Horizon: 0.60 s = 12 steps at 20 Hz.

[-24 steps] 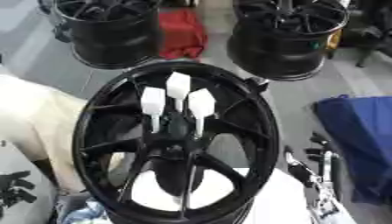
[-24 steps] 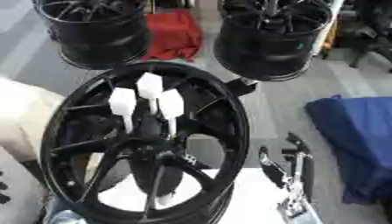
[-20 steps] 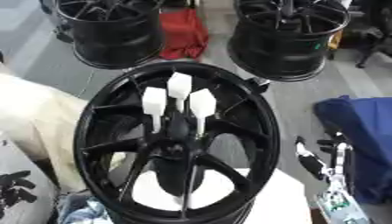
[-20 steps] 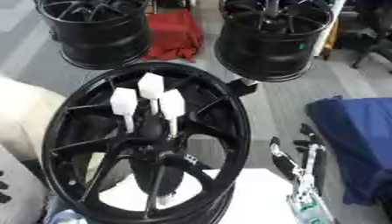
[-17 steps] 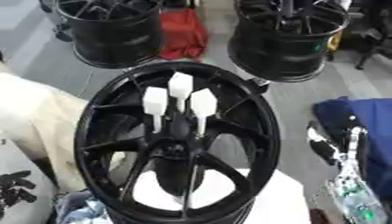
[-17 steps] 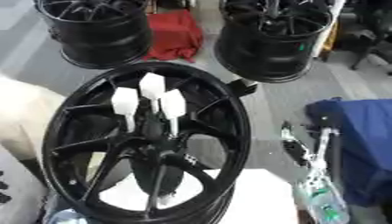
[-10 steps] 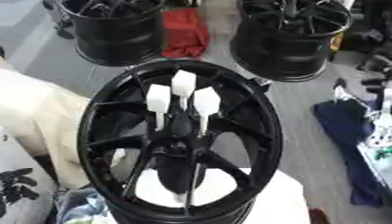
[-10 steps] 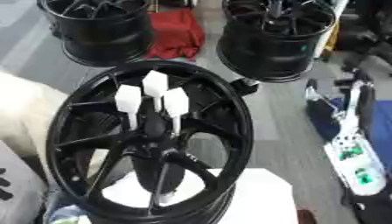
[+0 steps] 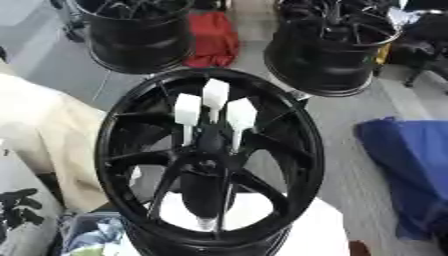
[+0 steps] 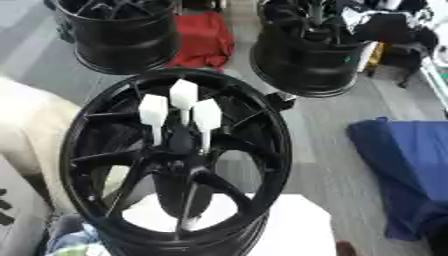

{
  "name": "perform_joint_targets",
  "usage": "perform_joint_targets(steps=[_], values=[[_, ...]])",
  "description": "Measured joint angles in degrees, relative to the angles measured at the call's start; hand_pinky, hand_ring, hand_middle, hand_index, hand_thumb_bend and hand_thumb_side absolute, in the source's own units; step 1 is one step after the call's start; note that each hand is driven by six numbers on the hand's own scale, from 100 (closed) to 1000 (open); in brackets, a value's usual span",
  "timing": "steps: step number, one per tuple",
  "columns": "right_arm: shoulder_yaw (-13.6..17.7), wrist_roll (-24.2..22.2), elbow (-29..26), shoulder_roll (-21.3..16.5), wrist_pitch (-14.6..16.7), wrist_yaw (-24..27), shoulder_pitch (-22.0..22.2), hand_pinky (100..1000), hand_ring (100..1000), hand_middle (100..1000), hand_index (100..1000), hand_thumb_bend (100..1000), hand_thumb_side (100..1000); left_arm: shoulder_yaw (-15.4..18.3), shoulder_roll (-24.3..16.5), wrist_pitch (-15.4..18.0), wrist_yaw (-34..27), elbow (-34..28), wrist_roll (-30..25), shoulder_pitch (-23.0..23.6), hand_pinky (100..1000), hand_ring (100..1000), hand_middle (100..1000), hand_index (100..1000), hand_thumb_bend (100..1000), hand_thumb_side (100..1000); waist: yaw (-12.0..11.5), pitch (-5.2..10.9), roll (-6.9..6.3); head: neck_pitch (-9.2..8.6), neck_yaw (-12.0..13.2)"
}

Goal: Pull the pin out of the wheel hub.

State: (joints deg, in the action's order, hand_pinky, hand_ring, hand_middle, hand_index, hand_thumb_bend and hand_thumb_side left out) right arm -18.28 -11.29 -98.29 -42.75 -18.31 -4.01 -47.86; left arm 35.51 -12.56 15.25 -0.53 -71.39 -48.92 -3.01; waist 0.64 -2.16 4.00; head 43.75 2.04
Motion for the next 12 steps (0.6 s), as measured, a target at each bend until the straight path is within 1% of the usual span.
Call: perform_joint_targets(steps=[3,6,7,9,12], values=[[-3.8,-8.5,-3.6,-0.4,-2.8,5.0,-4.4,763,781,842,934,284,167,0.0,-0.2,-0.1,0.1,0.0,-0.1,0.1,651,493,576,822,100,904,0.0,0.20,0.18,0.02,0.2],[-7.6,-17.1,-6.5,0.3,-6.4,9.0,-8.7,781,807,859,940,272,167,0.0,-0.2,-0.2,0.1,0.0,-0.2,0.1,651,493,576,822,100,905,0.0,0.44,0.40,0.02,0.2],[-8.8,-19.7,-7.1,0.8,-7.7,10.0,-9.9,786,813,864,942,227,199,0.0,-0.2,-0.3,0.1,-0.1,-0.3,0.1,651,493,576,822,100,905,0.0,0.48,0.45,0.02,0.2],[-10.8,-24.1,-7.6,1.9,-10.0,10.8,-11.6,797,829,875,946,200,258,0.0,-0.2,-0.3,0.1,-0.2,-0.3,0.1,651,493,576,823,100,905,0.0,0.54,0.46,0.02,0.2],[-13.4,-28.6,-7.4,3.5,-12.0,10.3,-13.0,824,860,898,956,198,267,-0.1,-0.2,-0.4,0.1,-0.4,-0.4,0.1,651,493,576,824,100,906,-0.2,0.56,0.59,0.03,0.2]])
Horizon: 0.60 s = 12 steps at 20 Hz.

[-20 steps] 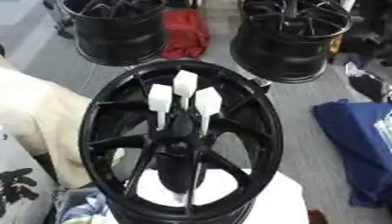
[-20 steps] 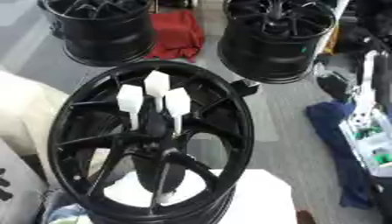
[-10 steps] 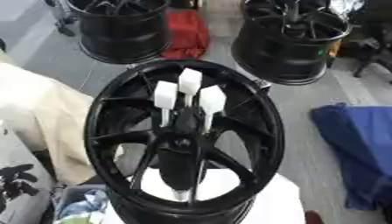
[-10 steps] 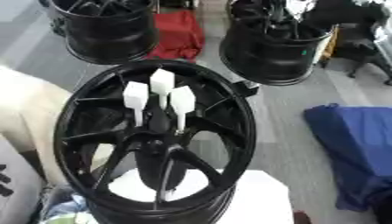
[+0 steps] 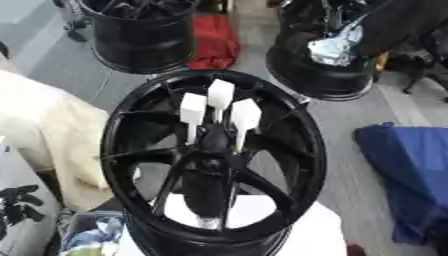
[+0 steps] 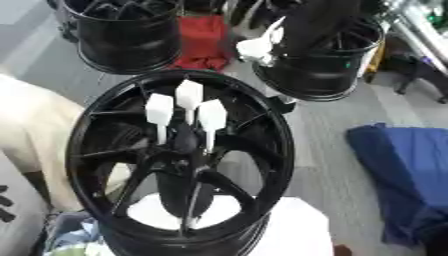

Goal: Pull the pin out of the wheel hub.

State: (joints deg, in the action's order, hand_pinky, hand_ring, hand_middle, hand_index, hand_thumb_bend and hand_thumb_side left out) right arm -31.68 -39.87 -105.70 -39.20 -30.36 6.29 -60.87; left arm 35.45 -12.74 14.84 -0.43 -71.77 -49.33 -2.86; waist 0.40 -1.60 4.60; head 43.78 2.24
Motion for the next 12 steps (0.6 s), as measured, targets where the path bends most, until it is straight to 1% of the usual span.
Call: perform_joint_targets(steps=[1,6,7,10,12], values=[[-0.8,-1.3,0.3,0.6,-0.2,-0.6,-0.4,828,868,901,957,199,270,-0.1,0.0,0.0,0.0,0.0,0.0,0.0,652,494,577,824,100,906,-0.1,0.00,0.09,0.00,0.0],[-3.9,-4.8,3.4,4.2,3.4,-5.6,-2.2,848,893,914,963,215,290,-0.3,-0.4,-0.1,0.0,-0.4,-0.1,0.0,652,494,577,824,100,907,-0.1,0.00,0.17,0.01,-0.1],[-4.5,-5.3,4.2,5.0,3.9,-6.4,-2.3,854,902,918,965,220,312,-0.3,-0.4,-0.1,0.0,-0.4,-0.1,0.0,652,494,577,825,100,907,-0.2,0.00,0.17,0.01,-0.2],[-6.5,-6.4,6.7,7.0,4.9,-8.1,-2.8,862,914,927,968,240,327,-0.5,-0.4,-0.1,0.1,-0.6,-0.1,0.0,652,494,577,825,100,908,-0.4,0.00,0.17,0.01,-0.3],[-7.7,-6.8,8.3,8.2,5.3,-9.0,-2.9,867,921,930,970,249,362,-0.6,-0.4,-0.2,0.2,-0.7,-0.2,-0.1,652,494,577,825,100,908,-0.5,0.00,0.17,0.01,-0.4]])
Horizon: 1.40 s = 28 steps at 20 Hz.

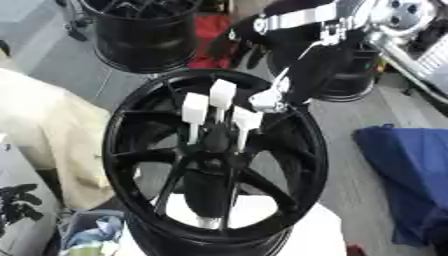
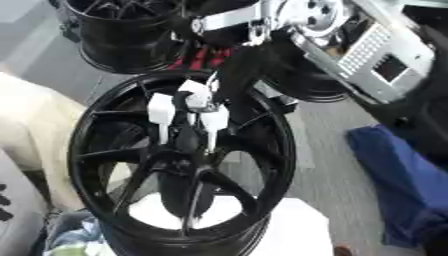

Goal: Pull the pin out of the wheel hub.

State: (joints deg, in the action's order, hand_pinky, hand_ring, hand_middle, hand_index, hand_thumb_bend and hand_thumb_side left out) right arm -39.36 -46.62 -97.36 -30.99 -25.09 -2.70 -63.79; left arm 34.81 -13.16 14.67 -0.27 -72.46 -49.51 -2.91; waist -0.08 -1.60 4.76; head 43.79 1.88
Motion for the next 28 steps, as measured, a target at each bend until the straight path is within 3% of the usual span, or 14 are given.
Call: perform_joint_targets(steps=[7,15,28], values=[[-2.6,-1.4,6.3,2.9,1.4,-2.7,0.5,884,941,945,977,239,360,-0.1,0.0,-0.1,0.0,-0.1,-0.1,-0.2,652,494,577,825,100,907,-0.4,0.00,0.00,0.00,-0.1],[-3.0,-3.6,13.8,5.3,3.6,-8.7,1.6,933,977,965,986,272,378,-0.3,0.0,-0.2,0.0,-0.2,-0.2,-0.3,652,494,576,825,100,908,-0.6,-0.03,-0.01,-0.01,-0.5],[0.8,-4.8,25.7,7.1,9.2,-19.0,3.2,954,983,951,985,268,379,-0.3,0.0,-0.2,0.0,-0.3,-0.2,-0.6,652,494,576,825,100,908,-0.7,-0.18,-0.07,-0.04,-0.5]])
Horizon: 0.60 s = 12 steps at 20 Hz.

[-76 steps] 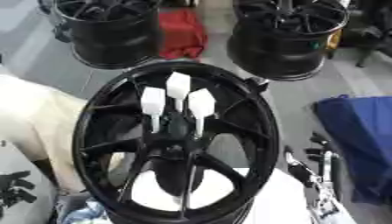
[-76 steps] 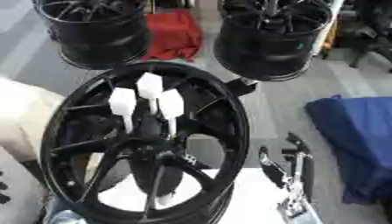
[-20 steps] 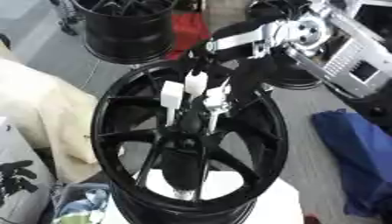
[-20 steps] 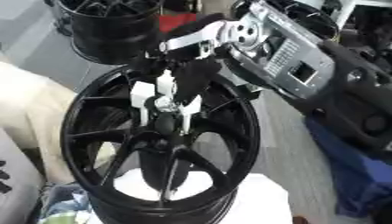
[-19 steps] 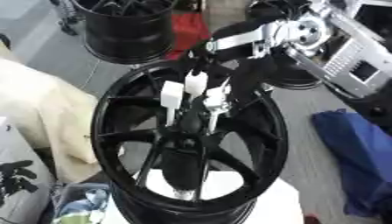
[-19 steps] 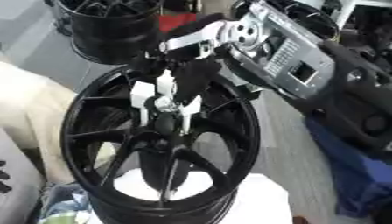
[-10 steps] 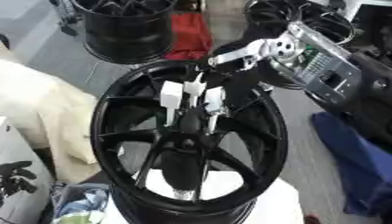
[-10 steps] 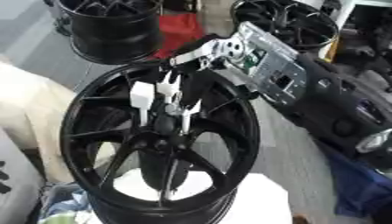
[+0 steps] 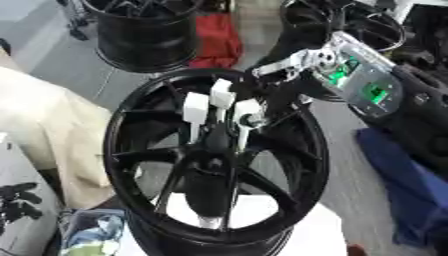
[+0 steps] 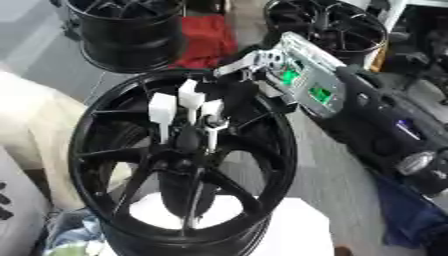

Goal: Pull the pin out of the wheel hub.

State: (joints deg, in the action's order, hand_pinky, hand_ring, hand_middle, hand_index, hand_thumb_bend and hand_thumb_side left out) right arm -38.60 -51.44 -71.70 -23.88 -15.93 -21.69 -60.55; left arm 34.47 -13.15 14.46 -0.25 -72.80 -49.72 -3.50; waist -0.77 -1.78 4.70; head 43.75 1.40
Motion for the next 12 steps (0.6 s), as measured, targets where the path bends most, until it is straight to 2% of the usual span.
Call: perform_joint_targets(steps=[7,12], values=[[0.7,-0.2,3.8,0.9,2.1,-1.9,0.6,951,964,911,969,269,364,0.0,0.0,0.0,0.0,0.0,0.0,0.0,652,494,576,825,100,908,0.0,-0.03,-0.03,-0.01,0.0],[1.4,-0.2,5.1,1.3,3.1,-2.6,0.7,930,918,846,915,266,346,0.0,0.0,0.0,0.0,0.0,0.0,0.0,652,494,576,826,100,908,0.0,-0.05,-0.04,-0.02,0.0]])
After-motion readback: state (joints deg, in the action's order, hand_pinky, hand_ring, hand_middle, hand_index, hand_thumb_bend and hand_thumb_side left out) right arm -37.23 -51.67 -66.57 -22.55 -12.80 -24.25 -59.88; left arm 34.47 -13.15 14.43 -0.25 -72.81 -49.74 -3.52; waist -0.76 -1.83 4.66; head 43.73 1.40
